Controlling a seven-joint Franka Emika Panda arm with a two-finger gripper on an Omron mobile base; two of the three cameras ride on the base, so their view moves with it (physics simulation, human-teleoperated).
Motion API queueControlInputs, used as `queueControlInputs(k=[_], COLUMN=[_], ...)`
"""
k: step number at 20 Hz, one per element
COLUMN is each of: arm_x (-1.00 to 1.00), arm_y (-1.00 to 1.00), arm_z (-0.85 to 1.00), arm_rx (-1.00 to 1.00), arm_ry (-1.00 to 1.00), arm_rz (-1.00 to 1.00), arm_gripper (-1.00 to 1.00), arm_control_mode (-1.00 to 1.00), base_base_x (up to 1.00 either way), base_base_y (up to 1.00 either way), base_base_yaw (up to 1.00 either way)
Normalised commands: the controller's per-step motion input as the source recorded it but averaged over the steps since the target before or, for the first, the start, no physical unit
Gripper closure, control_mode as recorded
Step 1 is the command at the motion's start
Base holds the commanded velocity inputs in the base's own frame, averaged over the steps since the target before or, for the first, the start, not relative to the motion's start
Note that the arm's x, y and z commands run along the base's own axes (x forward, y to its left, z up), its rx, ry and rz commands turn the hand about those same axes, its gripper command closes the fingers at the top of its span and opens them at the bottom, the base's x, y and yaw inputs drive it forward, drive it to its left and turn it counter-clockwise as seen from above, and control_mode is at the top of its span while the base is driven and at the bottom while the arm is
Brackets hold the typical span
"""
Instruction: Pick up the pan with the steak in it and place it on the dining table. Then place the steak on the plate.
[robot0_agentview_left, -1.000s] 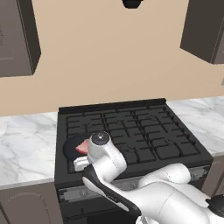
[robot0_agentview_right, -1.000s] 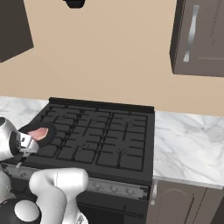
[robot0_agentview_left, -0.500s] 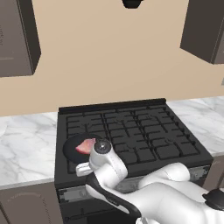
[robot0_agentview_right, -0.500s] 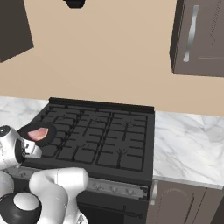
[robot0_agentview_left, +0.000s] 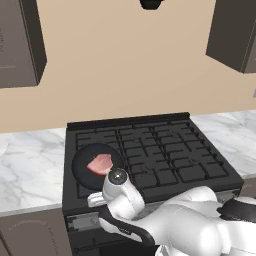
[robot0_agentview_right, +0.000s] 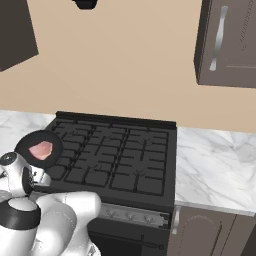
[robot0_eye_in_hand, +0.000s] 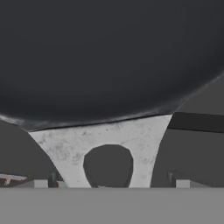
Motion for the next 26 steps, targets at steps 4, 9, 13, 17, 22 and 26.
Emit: queueControlInputs(k=[4,9,13,17,22,26], arm_x=[0.0,0.07,0.01,-0.06,-0.31,-0.52], arm_y=[0.01,0.0,0.0,0.0,0.0,0.0], arm_z=[-0.03,0.19,0.72,0.97,1.0,0.94], arm_rx=[0.0,0.04,0.08,0.08,0.08,0.05], arm_ry=[0.0,0.0,0.0,0.0,0.01,0.05], arm_rz=[0.0,-0.04,-0.07,-0.07,-0.08,-0.06], arm_gripper=[1.0,1.0,1.0,1.0,1.0,1.0], arm_control_mode=[-1.0,-1.0,-1.0,-1.0,-1.0,-1.0], base_base_x=[0.0,0.0,0.0,0.0,0.0,0.0], base_base_y=[0.0,0.0,0.0,0.0,0.0,0.0], base_base_yaw=[0.0,0.0,0.0,0.0,0.0,0.0])
